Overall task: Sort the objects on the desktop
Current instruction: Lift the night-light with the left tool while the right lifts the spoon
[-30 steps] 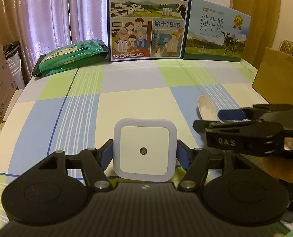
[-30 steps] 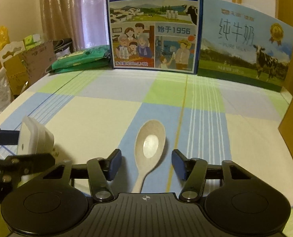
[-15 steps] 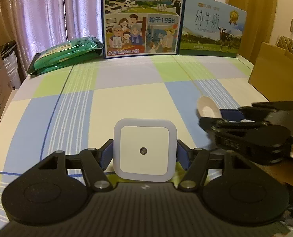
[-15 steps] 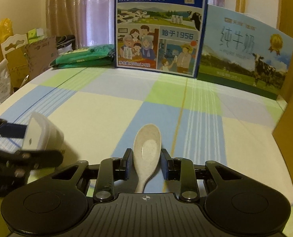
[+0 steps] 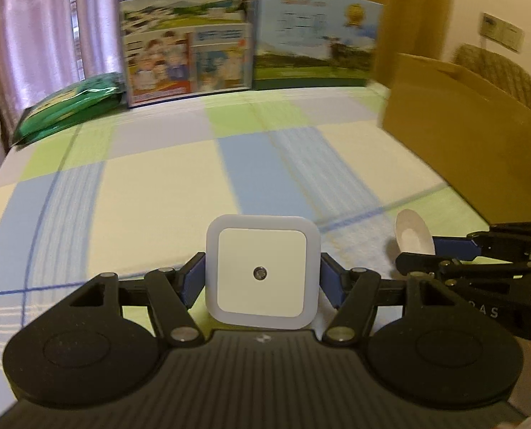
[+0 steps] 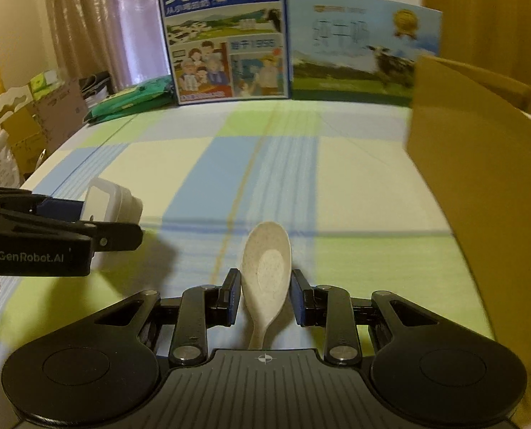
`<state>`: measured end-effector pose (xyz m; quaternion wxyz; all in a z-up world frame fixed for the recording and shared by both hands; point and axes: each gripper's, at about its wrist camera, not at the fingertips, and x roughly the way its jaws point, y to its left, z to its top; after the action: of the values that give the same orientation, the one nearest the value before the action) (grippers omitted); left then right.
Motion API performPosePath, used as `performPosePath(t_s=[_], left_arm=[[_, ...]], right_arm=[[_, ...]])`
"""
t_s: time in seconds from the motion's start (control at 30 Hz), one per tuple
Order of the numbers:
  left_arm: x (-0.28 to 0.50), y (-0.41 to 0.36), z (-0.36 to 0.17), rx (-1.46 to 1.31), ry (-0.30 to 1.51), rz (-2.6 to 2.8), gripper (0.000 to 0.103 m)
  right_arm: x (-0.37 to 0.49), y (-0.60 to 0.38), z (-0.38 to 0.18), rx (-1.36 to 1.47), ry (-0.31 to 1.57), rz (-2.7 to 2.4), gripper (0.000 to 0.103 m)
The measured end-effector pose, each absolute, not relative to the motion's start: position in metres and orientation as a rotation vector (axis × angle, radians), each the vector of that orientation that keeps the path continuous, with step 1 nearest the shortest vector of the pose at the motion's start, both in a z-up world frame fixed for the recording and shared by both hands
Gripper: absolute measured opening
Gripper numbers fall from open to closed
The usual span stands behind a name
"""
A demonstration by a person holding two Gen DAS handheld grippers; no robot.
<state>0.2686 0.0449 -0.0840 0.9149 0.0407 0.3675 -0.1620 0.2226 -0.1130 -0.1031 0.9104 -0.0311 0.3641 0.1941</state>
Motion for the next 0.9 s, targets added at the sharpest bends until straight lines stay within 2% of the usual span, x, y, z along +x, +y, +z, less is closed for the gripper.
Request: performPosePath(t_s=[0.43,0.9], left_arm=[[0.174,-0.016,-0.090,0.077,0.798,-0.397,0.062],[0.167,-0.023,-0.091,0.104,0.767,-0.395,0.062]], right_arm=[[0.140,-0.181,-0.092,0.022,0.826,0.364,0.026],[0.129,-0.197,-0.098,0.041,0.831,0.338,0.026]])
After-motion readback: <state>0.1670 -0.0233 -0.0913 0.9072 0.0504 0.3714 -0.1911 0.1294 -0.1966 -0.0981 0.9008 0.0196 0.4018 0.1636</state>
